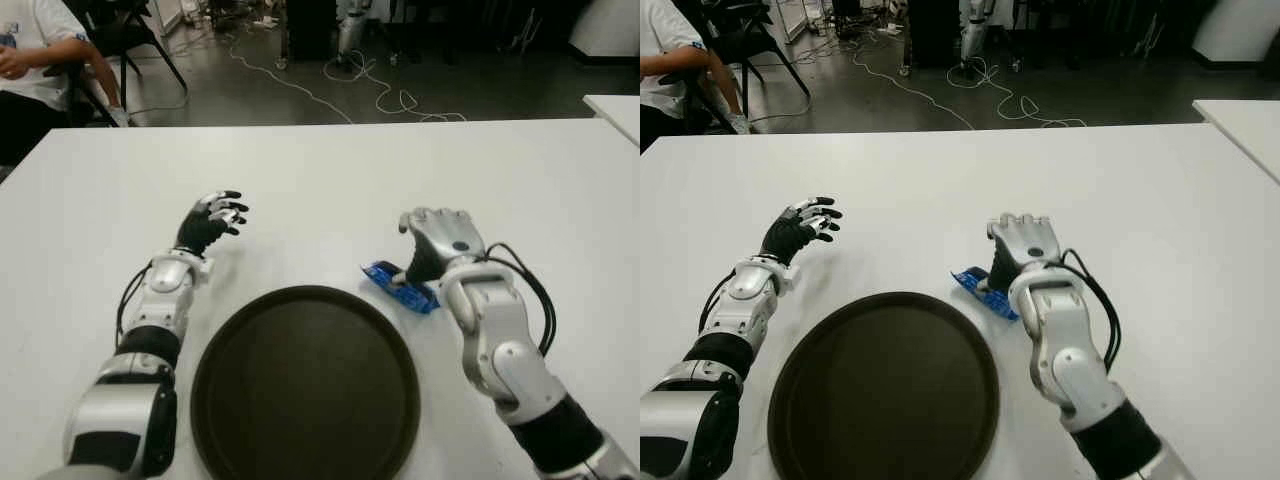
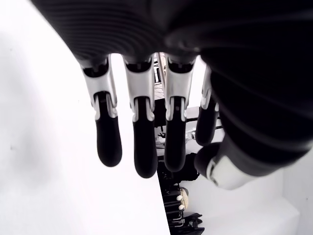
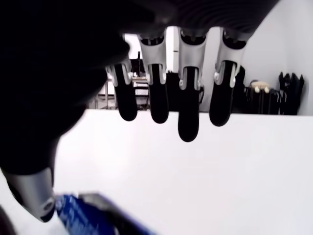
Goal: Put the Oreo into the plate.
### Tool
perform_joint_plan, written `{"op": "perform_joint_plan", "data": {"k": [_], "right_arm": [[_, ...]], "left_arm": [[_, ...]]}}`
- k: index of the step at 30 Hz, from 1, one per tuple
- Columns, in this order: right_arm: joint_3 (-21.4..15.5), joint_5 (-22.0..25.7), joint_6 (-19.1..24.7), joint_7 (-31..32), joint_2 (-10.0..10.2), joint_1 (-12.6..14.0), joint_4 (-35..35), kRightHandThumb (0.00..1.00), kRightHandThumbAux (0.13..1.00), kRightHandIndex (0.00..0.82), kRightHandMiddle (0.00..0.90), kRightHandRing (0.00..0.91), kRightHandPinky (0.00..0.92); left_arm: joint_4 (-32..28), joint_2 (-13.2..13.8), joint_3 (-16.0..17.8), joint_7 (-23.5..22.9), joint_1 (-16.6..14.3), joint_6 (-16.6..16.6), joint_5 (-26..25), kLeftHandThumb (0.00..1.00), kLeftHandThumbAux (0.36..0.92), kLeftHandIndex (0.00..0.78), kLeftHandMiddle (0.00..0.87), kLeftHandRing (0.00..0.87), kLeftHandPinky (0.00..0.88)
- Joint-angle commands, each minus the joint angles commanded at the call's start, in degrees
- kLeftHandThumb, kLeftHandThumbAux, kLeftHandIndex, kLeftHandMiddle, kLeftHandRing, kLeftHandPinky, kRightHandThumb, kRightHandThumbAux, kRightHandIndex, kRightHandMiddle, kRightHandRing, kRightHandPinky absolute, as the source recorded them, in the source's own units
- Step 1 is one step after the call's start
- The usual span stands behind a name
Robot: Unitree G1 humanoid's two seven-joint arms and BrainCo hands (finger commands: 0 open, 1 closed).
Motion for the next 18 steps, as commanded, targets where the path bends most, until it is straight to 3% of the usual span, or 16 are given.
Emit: {"op": "perform_joint_plan", "data": {"k": [18], "right_arm": [[-0.87,0.65,-0.01,-4.01,1.05,3.47,-1.66,0.000,0.681,0.327,0.338,0.380,0.428]], "left_arm": [[-1.09,0.48,-0.13,-0.74,0.92,-0.38,-0.28,0.065,0.716,0.265,0.378,0.412,0.456]]}}
